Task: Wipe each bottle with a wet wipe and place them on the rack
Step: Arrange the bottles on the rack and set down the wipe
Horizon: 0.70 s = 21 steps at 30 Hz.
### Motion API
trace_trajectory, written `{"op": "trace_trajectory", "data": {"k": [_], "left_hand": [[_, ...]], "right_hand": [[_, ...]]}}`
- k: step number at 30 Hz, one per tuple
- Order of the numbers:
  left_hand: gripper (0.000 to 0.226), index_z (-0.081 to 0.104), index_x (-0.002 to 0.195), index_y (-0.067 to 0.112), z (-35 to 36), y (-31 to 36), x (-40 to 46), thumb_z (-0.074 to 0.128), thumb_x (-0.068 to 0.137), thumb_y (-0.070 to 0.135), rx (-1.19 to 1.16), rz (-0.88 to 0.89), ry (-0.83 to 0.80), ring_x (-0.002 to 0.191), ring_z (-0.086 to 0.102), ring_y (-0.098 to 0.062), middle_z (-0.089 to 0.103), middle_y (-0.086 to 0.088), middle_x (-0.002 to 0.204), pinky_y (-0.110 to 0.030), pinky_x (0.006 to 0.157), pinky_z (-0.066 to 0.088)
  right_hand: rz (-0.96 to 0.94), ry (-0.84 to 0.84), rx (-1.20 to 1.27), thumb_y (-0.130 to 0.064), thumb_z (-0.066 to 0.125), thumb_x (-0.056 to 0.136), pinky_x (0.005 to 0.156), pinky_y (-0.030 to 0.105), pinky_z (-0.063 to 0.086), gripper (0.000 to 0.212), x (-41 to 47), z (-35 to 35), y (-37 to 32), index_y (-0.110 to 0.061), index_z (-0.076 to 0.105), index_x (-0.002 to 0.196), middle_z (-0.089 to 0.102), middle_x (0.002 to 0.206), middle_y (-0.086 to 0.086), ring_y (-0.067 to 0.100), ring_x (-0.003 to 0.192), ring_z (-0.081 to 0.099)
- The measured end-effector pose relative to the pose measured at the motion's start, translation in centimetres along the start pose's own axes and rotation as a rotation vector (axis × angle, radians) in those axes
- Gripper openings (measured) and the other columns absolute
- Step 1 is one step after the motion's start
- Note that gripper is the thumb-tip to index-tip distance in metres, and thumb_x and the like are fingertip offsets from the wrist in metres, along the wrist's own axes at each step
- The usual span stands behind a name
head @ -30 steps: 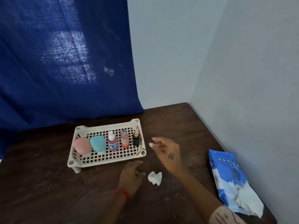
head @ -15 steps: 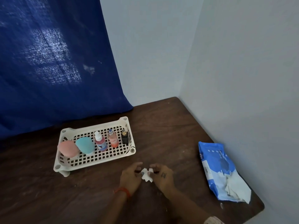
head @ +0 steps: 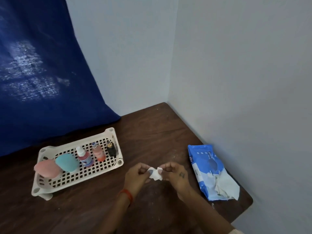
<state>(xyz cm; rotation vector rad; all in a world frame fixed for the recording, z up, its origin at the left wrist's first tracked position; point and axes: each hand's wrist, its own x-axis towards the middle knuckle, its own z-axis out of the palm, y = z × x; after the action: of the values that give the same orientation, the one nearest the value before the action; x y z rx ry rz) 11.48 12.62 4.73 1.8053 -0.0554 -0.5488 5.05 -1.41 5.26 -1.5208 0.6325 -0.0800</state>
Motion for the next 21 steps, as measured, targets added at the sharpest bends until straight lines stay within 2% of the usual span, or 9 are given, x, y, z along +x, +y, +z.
{"op": "trace_trajectory", "data": {"k": [3, 7, 9, 12, 15, 18, 21], "left_hand": [[0.010, 0.063, 0.079, 0.008, 2.9, 1.9, 0.0, 0.066, 0.083, 0.000, -0.056, 0.044, -0.028, 0.078, 0.067, -0.019, 0.068, -0.010, 0.081, -0.028, 0.063, 0.057], [0.017, 0.059, 0.075, 0.009, 7.3, 3.7, 0.0, 0.065, 0.081, -0.006, -0.048, 0.105, -0.063, 0.073, 0.065, -0.017, 0.065, -0.008, 0.075, -0.025, 0.057, 0.056], [0.023, 0.063, 0.072, 0.013, 9.8, 4.3, 0.2, 0.063, 0.081, -0.009, -0.026, 0.134, -0.113, 0.073, 0.065, -0.015, 0.066, -0.005, 0.073, -0.026, 0.059, 0.057], [0.027, 0.071, 0.075, 0.018, 13.0, 4.6, 0.3, 0.062, 0.082, -0.006, 0.078, 0.172, -0.189, 0.080, 0.067, -0.011, 0.071, 0.001, 0.081, -0.025, 0.067, 0.058], [0.022, 0.075, 0.085, 0.016, 16.1, 4.4, 0.5, 0.065, 0.081, -0.003, 0.206, 0.232, -0.224, 0.083, 0.067, -0.007, 0.074, 0.002, 0.090, -0.023, 0.077, 0.056], [0.018, 0.074, 0.091, 0.012, 18.3, 4.2, 0.3, 0.068, 0.080, -0.001, 0.330, 0.250, -0.238, 0.084, 0.067, -0.010, 0.073, -0.001, 0.094, -0.022, 0.080, 0.055], [0.020, 0.073, 0.099, 0.013, 19.6, 3.9, 0.2, 0.069, 0.082, 0.005, 0.499, 0.311, -0.248, 0.084, 0.064, -0.013, 0.066, -0.001, 0.104, -0.018, 0.079, 0.051]], "right_hand": [[0.005, 0.098, 0.056, -0.008, 0.074, 0.076, 0.075, 0.030, 0.057, 0.008, -0.5, -2.8, -0.2, -0.011, 0.070, 0.083, 0.073, 0.079, 0.004, 0.019, 0.077, 0.070], [-0.027, 0.248, 0.067, -0.005, 0.075, 0.075, 0.068, 0.025, 0.056, 0.009, -1.2, -7.3, 0.0, -0.007, 0.069, 0.082, 0.072, 0.076, 0.007, 0.018, 0.071, 0.069], [-0.035, 0.315, 0.099, -0.002, 0.075, 0.074, 0.066, 0.025, 0.055, 0.009, -1.5, -9.6, 0.3, -0.005, 0.069, 0.079, 0.071, 0.074, 0.010, 0.021, 0.068, 0.068], [-0.028, 0.408, 0.078, -0.004, 0.075, 0.074, 0.069, 0.028, 0.056, 0.008, -1.7, -12.5, 1.0, -0.007, 0.068, 0.076, 0.071, 0.076, 0.008, 0.021, 0.070, 0.068], [-0.017, 0.499, -0.019, -0.010, 0.074, 0.077, 0.063, 0.020, 0.054, 0.006, -2.0, -15.0, 2.2, -0.012, 0.069, 0.077, 0.071, 0.076, 0.002, 0.016, 0.070, 0.068], [-0.043, 0.544, -0.103, -0.009, 0.073, 0.078, 0.059, 0.016, 0.052, 0.015, -2.3, -16.7, 3.4, -0.022, 0.068, 0.072, 0.071, 0.071, -0.005, 0.011, 0.065, 0.067], [-0.033, 0.575, -0.210, -0.007, 0.073, 0.078, 0.067, 0.024, 0.056, 0.015, -2.4, -17.5, 4.1, -0.022, 0.069, 0.074, 0.070, 0.072, -0.006, 0.006, 0.064, 0.065]]}}
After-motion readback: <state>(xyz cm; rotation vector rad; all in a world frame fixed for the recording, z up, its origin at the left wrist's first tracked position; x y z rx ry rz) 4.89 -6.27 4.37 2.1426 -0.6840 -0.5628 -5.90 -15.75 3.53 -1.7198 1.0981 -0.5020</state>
